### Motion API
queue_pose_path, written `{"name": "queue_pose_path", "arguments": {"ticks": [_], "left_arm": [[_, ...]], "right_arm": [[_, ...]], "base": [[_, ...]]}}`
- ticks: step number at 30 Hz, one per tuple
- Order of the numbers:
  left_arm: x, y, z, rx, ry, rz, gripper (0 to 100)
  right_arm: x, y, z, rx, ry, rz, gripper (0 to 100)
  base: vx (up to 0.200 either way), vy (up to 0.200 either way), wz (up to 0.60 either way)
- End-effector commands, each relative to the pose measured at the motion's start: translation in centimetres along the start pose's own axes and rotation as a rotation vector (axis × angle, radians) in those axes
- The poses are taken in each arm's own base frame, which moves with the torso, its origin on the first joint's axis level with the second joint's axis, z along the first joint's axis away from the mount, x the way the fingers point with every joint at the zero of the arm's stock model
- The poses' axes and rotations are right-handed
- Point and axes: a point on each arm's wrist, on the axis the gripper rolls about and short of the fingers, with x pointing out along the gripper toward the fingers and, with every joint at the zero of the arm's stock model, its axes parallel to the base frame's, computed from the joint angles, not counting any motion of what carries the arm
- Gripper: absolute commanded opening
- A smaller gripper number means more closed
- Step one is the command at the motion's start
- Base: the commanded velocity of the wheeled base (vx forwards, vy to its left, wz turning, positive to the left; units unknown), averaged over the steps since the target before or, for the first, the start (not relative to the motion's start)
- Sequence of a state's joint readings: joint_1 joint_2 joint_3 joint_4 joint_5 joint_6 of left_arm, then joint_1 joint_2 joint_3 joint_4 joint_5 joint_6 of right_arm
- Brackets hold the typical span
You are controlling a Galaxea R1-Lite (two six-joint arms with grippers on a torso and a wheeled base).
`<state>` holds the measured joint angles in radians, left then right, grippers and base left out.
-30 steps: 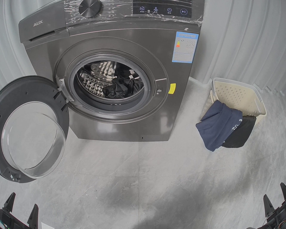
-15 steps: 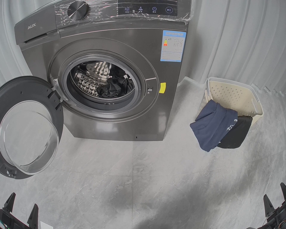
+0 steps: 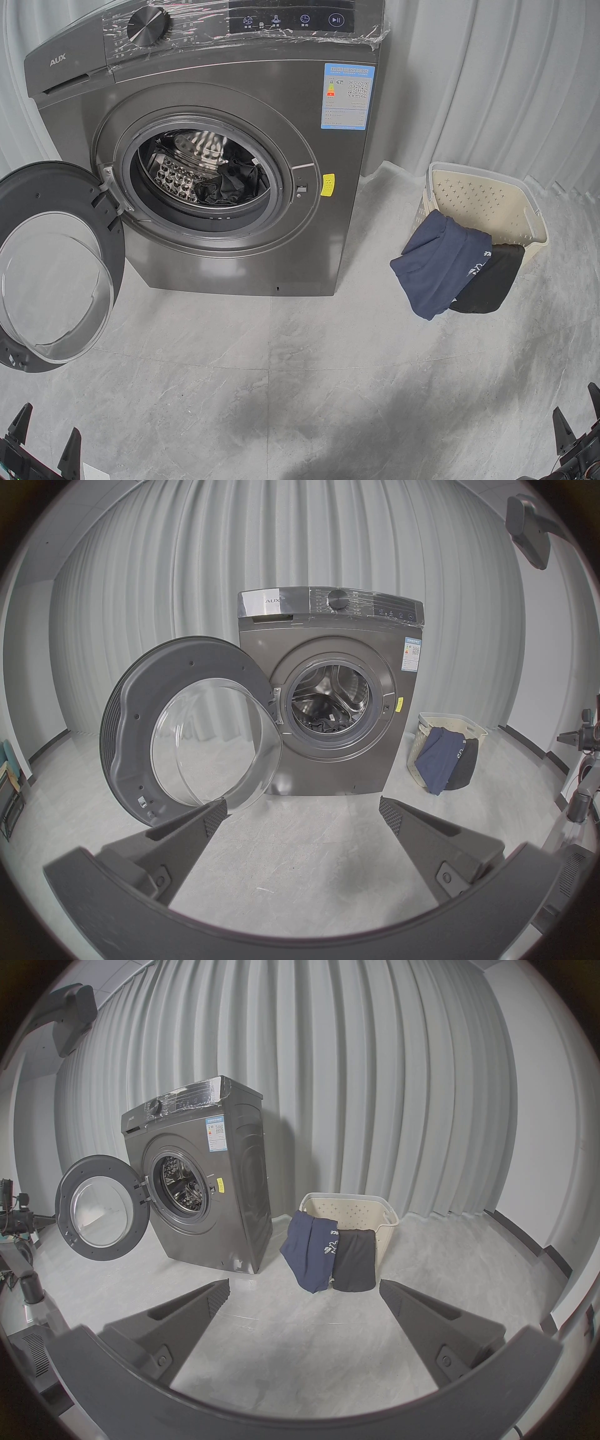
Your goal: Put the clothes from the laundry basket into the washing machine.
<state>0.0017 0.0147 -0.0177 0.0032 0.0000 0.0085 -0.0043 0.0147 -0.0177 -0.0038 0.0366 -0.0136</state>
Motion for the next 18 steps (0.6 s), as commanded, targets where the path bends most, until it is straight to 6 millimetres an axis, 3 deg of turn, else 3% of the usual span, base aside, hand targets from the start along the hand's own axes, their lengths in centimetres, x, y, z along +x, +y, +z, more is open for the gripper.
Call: {"name": "queue_pose_path", "arguments": {"ticks": [1, 5, 18], "left_arm": [[0.08, -0.01, -0.46, 0.001, 0.011, -0.002, 100], [0.08, -0.01, -0.46, -0.002, 0.011, -0.002, 100], [0.08, -0.01, -0.47, -0.002, 0.012, -0.005, 100]], "right_arm": [[0.02, 0.01, -0.52, 0.000, 0.002, 0.000, 100], [0.03, 0.01, -0.51, 0.000, 0.004, 0.000, 100], [0.02, 0.01, -0.52, 0.000, 0.002, 0.000, 100]], "base": [[0.000, 0.000, 0.00], [0.000, 0.000, 0.00], [0.000, -0.185, 0.00]]}}
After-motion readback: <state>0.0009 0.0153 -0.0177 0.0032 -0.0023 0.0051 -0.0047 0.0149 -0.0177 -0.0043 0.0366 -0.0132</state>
